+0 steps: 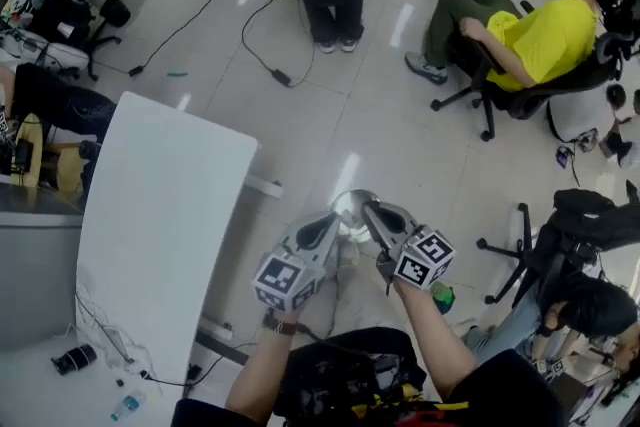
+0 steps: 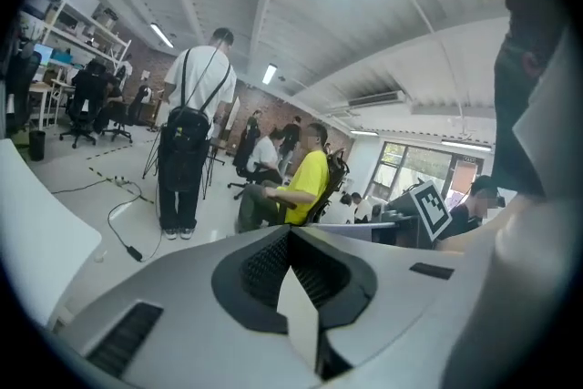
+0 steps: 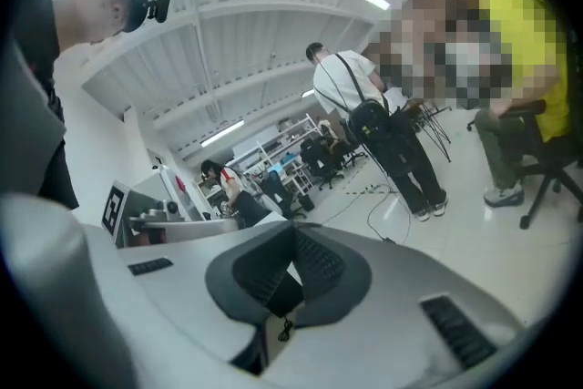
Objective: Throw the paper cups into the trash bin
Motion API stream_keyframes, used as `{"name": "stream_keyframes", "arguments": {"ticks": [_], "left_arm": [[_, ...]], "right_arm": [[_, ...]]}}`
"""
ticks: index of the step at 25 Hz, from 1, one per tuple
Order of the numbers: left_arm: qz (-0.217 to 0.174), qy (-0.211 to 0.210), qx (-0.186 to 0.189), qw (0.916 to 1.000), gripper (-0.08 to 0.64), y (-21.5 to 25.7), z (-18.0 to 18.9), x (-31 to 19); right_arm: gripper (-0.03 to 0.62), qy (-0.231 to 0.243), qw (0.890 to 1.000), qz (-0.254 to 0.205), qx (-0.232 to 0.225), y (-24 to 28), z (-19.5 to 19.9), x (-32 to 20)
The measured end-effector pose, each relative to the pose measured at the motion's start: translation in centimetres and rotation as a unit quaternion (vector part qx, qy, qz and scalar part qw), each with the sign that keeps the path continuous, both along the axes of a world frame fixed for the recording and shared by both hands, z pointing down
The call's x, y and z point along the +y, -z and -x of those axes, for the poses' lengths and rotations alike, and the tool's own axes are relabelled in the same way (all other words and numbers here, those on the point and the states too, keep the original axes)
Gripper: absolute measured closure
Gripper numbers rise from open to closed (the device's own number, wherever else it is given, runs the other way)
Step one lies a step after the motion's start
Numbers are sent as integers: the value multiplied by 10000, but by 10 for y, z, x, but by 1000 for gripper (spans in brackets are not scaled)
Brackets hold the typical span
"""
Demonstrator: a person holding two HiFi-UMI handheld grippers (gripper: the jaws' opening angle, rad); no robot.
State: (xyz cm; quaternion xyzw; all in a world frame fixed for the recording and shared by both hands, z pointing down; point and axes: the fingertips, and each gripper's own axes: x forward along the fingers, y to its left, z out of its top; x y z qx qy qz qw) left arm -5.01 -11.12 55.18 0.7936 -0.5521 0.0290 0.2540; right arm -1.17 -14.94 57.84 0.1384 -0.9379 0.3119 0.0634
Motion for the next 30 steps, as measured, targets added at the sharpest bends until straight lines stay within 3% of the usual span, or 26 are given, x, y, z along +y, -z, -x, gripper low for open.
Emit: {"name": "stream_keyframes", "arguments": {"ticks": [6,12,18,25,30], "left_arm": [[-775,-141,-210,9967,558,100,-16,-7],[-1163,-411,-318,9919,558,163,-14,2],[-1394,-642,-701,9857,557,187,-26,4],[-1750,-841,-952,9763,558,195,-52,-4],[-1556,-880,-898,9798,558,193,-54,-19]], "right_arm": [[592,-444,9959,-668,-426,106,-32,-10],[592,-525,9874,-1409,-490,186,-39,11],[592,-685,9725,-2151,-583,234,-48,32],[592,-889,9667,-2320,-614,245,-74,30],[592,-1100,9649,-2315,-572,245,-87,16]]}}
